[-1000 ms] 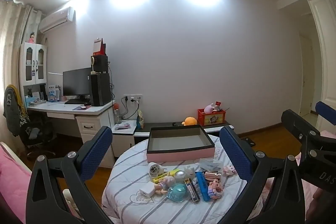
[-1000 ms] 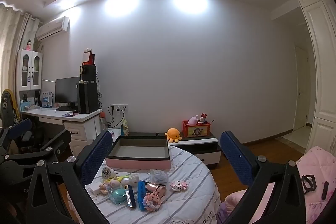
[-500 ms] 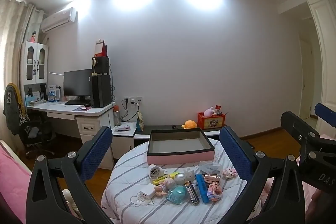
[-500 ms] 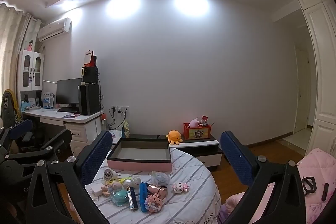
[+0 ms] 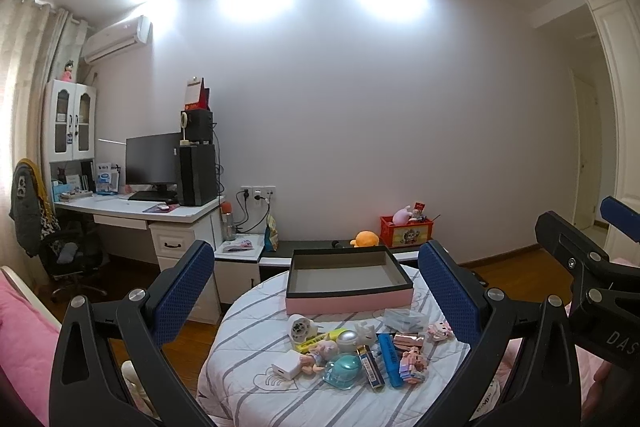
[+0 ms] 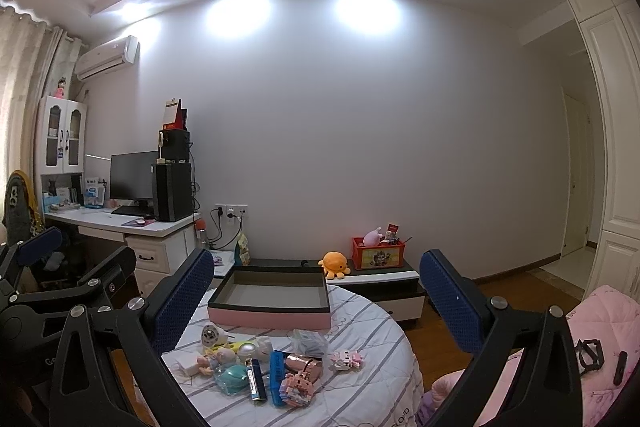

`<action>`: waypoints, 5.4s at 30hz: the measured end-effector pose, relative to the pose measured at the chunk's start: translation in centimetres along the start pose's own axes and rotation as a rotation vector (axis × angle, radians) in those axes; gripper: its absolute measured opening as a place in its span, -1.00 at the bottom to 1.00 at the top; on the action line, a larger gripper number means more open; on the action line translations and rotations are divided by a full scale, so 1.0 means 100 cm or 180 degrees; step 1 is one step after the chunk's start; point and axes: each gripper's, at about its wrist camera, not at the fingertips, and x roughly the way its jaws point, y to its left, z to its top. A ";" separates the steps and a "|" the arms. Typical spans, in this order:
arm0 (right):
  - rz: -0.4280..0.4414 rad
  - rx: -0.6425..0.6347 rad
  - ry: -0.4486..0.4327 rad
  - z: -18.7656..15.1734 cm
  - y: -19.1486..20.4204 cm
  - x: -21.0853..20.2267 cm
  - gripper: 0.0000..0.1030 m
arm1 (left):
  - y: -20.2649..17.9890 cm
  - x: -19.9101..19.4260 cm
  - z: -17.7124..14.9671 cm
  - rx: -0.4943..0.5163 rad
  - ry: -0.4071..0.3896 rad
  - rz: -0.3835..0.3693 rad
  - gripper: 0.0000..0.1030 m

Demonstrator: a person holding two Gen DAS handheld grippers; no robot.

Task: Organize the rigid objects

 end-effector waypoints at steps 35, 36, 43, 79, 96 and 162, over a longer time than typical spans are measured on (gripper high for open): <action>0.0027 -0.0006 -0.0009 -0.003 0.002 0.000 1.00 | 0.003 -0.008 0.003 0.0023 -0.0037 0.0089 1.00; 0.0029 -0.0003 -0.0011 -0.003 0.002 0.000 1.00 | 0.003 -0.009 0.003 0.0022 -0.0039 0.0089 1.00; 0.0023 -0.0007 -0.0011 -0.004 0.002 0.000 1.00 | 0.003 -0.008 0.002 0.0026 -0.0037 0.0088 1.00; 0.0006 -0.0013 0.0149 -0.009 0.001 0.015 1.00 | -0.001 0.009 -0.003 0.0073 0.0079 0.0076 1.00; -0.0068 0.0017 0.1197 -0.109 -0.028 0.109 1.00 | 0.047 0.109 -0.118 0.0162 0.1106 0.0139 1.00; 0.0770 0.0020 0.2194 -0.220 -0.024 0.219 0.06 | 0.052 0.230 -0.210 0.0103 0.2043 -0.0292 -0.22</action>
